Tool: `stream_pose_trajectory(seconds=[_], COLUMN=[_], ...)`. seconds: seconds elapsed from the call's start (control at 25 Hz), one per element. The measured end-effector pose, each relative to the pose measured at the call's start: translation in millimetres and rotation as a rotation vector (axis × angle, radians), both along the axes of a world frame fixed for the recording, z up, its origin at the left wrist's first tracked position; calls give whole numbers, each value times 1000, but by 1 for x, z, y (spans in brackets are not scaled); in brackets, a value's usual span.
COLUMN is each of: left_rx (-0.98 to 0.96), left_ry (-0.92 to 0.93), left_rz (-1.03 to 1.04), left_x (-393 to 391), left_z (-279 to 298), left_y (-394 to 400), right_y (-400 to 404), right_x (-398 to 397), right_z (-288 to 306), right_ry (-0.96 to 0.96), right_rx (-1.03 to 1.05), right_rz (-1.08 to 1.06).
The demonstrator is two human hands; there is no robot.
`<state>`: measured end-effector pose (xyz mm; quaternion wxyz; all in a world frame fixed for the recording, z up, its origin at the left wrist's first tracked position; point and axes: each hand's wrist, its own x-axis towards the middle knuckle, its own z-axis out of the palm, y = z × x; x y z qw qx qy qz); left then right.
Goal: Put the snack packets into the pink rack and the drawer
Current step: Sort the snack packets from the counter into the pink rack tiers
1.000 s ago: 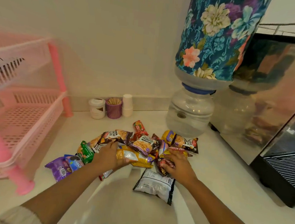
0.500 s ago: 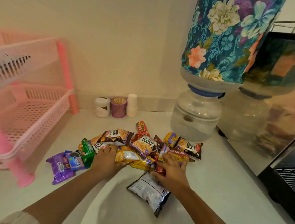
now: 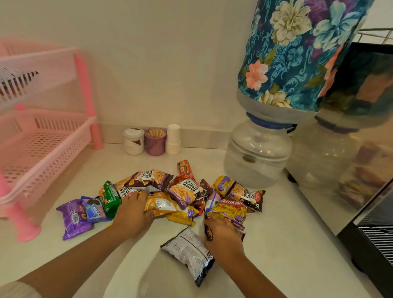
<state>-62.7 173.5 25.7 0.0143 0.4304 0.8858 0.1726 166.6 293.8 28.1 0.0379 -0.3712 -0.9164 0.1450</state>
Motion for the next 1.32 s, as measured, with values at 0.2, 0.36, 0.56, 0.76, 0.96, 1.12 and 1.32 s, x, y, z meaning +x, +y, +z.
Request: stream_pose_trajectory(seconds=[0.2,0.36,0.56,0.76,0.96,1.12,1.32], left_rx=[53,121,198,293,387,404,396], left_ry=[21,51,156,304,382,384,435], left_rz=[-35,-34,-82,-191,-194,-147,-16], left_x=[-1,-5,-12,-48,-100,-152,-236], left_z=[4,28,90,190,302,351,376], left_y=[-2,-5,-29,-67,-114,-153,-193], right_y=[16,21,10,-18,-58,-88,-119], right_x=[-2,-1,-26,-87,-153,-213,-294], right_z=[9,37,101,165,215,263,327], right_ry=[12,196,410,722,952,1071,1194], right_rx=[-69,-90,-172,-203,-245,-174,-87], right_rz=[60,46,107,167,199,280,367])
